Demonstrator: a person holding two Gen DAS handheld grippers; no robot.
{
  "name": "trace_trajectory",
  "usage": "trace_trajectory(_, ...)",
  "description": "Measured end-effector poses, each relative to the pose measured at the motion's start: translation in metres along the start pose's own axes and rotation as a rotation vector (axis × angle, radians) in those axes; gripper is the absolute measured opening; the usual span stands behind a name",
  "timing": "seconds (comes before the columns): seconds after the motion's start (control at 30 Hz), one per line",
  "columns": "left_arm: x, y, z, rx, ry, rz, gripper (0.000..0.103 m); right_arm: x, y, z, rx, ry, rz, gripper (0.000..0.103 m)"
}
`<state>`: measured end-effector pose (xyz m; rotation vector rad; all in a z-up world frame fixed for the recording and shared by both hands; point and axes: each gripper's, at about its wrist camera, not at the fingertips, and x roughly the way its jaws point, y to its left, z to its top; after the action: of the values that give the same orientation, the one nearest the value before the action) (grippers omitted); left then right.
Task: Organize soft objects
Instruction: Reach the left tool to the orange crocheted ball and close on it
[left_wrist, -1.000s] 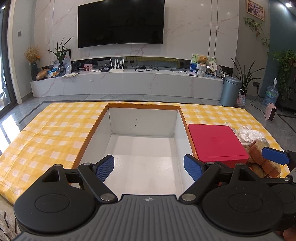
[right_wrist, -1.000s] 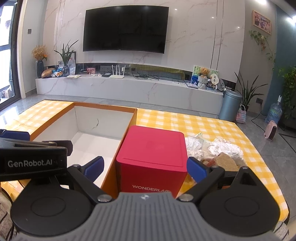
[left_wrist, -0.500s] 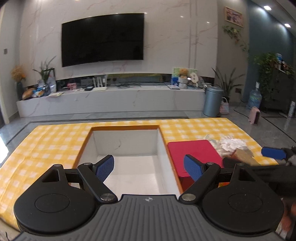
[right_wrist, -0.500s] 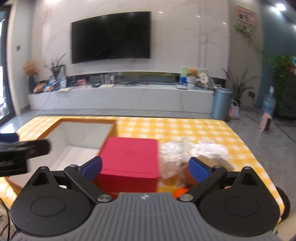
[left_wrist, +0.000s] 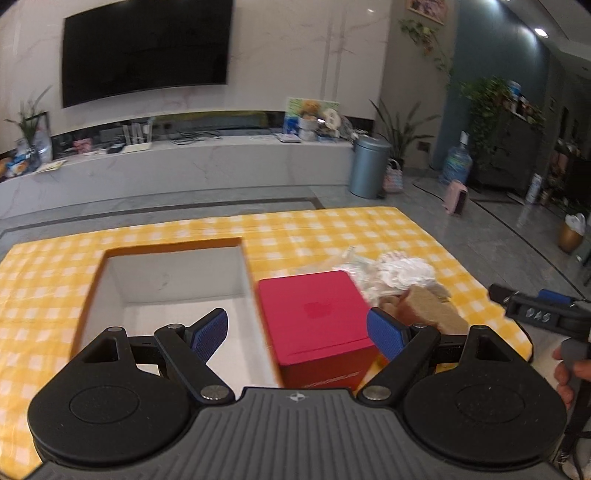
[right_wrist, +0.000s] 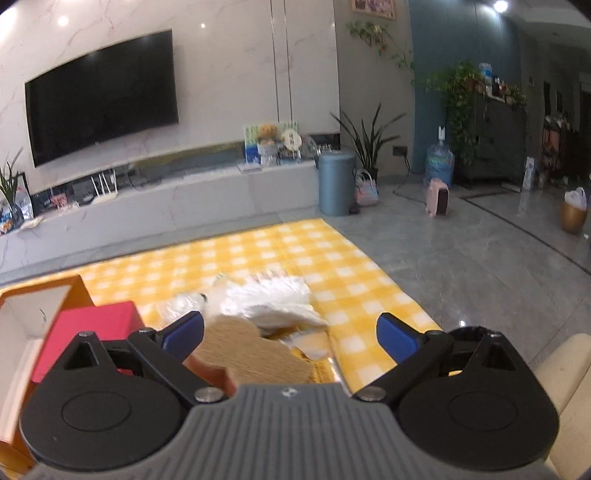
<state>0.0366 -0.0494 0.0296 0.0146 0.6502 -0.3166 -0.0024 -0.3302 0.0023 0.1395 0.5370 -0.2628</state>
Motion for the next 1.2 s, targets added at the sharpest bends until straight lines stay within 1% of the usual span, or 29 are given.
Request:
trace_trajectory(0.07,0.009,-0.011,0.005,0.032,0.017,-0.017,0.100,0.008,-0.005,-0.004,0.005,0.019,-0.003,0.098)
trace_trajectory(0.13,0.019,-0.023,0.006,0.076,0.046,-0.036,0.100,0.014,-0.009,-0.009,0.024,0.022,-0.027,0.098)
trace_trajectory(0.17,0.025,-0.030,0.005,0.098,0.061,-0.047,0.100,0.018,-0.012,-0.011,0.034,0.010,-0.042,0.098)
trace_trajectory(0.23,0.034,-0.044,0.002,0.140,0.082,-0.082,0.100,0.023,-0.016,-0.016,0.057,-0.029,-0.043,0.098)
trace_trajectory(0.27,0.039,-0.051,0.001,0.164,0.088,-0.103,0.100,0.027,-0.018,-0.018,0.069,-0.039,-0.040,0.101)
trace_trajectory(0.3,0.044,-0.059,-0.001,0.194,0.095,-0.124,0.100,0.032,-0.021,-0.020,0.076,-0.029,-0.034,0.100)
trace_trajectory(0.37,0.055,-0.076,-0.006,0.279,0.123,-0.168,0.100,0.044,-0.026,-0.021,0.100,0.030,0.005,0.100)
trace_trajectory(0.43,0.064,-0.094,-0.011,0.397,0.155,-0.224,0.100,0.052,-0.034,-0.022,0.134,0.080,0.048,0.100)
trace_trajectory(0.47,0.069,-0.103,-0.016,0.458,0.174,-0.243,0.099,0.054,-0.038,-0.024,0.151,0.096,0.046,0.100)
trace_trajectory(0.5,0.074,-0.112,-0.021,0.514,0.190,-0.246,0.098,0.055,-0.042,-0.025,0.172,0.105,0.039,0.100)
trace_trajectory(0.6,0.087,-0.129,-0.033,0.636,0.242,-0.226,0.096,0.054,-0.054,-0.029,0.255,0.107,0.039,0.100)
trace_trajectory(0.67,0.101,-0.137,-0.039,0.677,0.282,-0.211,0.095,0.052,-0.064,-0.032,0.313,0.102,0.052,0.100)
trace_trajectory(0.8,0.122,-0.145,-0.047,0.704,0.372,-0.193,0.092,0.054,-0.077,-0.037,0.391,0.112,0.074,0.100)
trace_trajectory(0.9,0.141,-0.153,-0.049,0.725,0.421,-0.174,0.090,0.055,-0.078,-0.038,0.401,0.114,0.086,0.100)
trace_trajectory(0.93,0.150,-0.156,-0.049,0.737,0.435,-0.161,0.088,0.055,-0.079,-0.038,0.403,0.113,0.088,0.100)
trace_trajectory(1.03,0.166,-0.167,-0.053,0.751,0.474,-0.146,0.088,0.056,-0.082,-0.040,0.419,0.113,0.098,0.100)
trace_trajectory(1.07,0.170,-0.170,-0.055,0.750,0.488,-0.134,0.090,0.056,-0.083,-0.041,0.427,0.114,0.101,0.100)
trace_trajectory(1.13,0.175,-0.175,-0.059,0.780,0.462,-0.088,0.090,0.057,-0.086,-0.042,0.440,0.116,0.104,0.100)
trace_trajectory(1.2,0.182,-0.178,-0.062,0.804,0.464,-0.070,0.089,0.056,-0.088,-0.042,0.448,0.115,0.110,0.100)
